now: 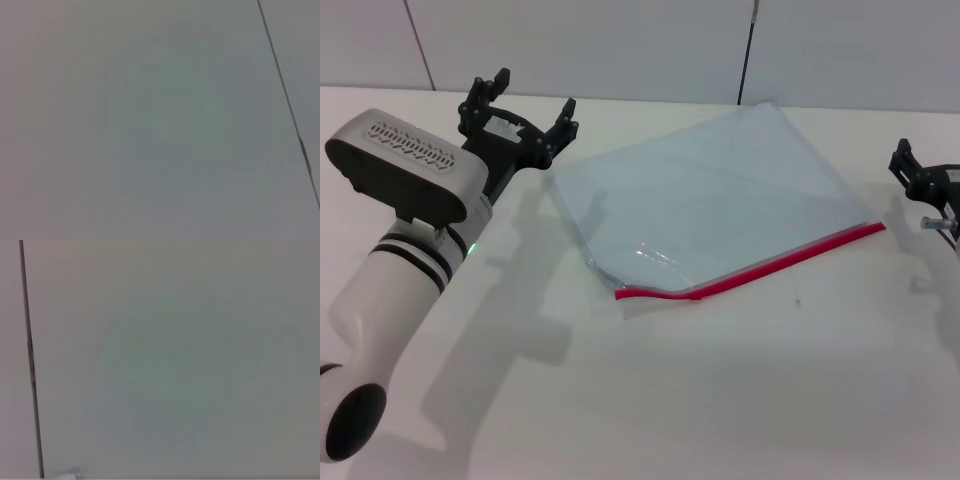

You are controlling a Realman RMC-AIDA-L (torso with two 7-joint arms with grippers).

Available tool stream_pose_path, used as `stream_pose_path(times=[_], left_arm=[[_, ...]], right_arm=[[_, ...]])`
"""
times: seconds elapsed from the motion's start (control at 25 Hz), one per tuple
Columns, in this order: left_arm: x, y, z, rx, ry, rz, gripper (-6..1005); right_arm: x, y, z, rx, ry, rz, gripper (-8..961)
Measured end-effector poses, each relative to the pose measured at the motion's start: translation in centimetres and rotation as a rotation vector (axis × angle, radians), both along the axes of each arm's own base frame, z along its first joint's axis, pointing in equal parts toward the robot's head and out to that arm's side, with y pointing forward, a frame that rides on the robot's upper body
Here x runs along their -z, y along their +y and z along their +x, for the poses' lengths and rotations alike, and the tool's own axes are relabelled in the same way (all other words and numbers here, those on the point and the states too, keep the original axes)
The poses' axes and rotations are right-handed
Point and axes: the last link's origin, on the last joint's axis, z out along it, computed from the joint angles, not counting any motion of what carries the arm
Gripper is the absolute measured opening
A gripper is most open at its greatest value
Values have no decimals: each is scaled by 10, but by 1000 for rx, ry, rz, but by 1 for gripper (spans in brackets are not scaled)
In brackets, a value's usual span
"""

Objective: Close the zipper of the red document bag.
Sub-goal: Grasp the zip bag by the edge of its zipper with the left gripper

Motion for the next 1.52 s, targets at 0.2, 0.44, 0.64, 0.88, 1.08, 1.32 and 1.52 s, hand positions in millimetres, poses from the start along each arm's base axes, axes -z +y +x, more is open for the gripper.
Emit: stream_pose_path(times=[0.2, 0.44, 0.64, 0.88, 1.08, 1.32, 1.52], left_arm=[[-2, 0, 1, 3, -16, 15, 873], [-9, -4, 1, 12, -40, 62, 866], [-23, -9, -8, -17, -75, 171, 860], [-18, -6, -1, -22, -70, 133, 852], [0, 0, 22, -1, 9, 8, 846], [16, 0, 57, 30, 164, -181, 839], [19, -2, 70, 34, 263, -294, 833]], right_arm=[[0, 0, 0, 0, 0, 0, 862], [0, 1, -1, -2, 1, 1, 862], [0, 1, -1, -3, 1, 1, 863], [-1, 1, 2, 5, -6, -1, 863], [-3, 0, 7, 23, -10, -2, 862], [-2, 0, 8, 36, -3, -4, 862], [-2, 0, 9, 38, -2, -5, 862]])
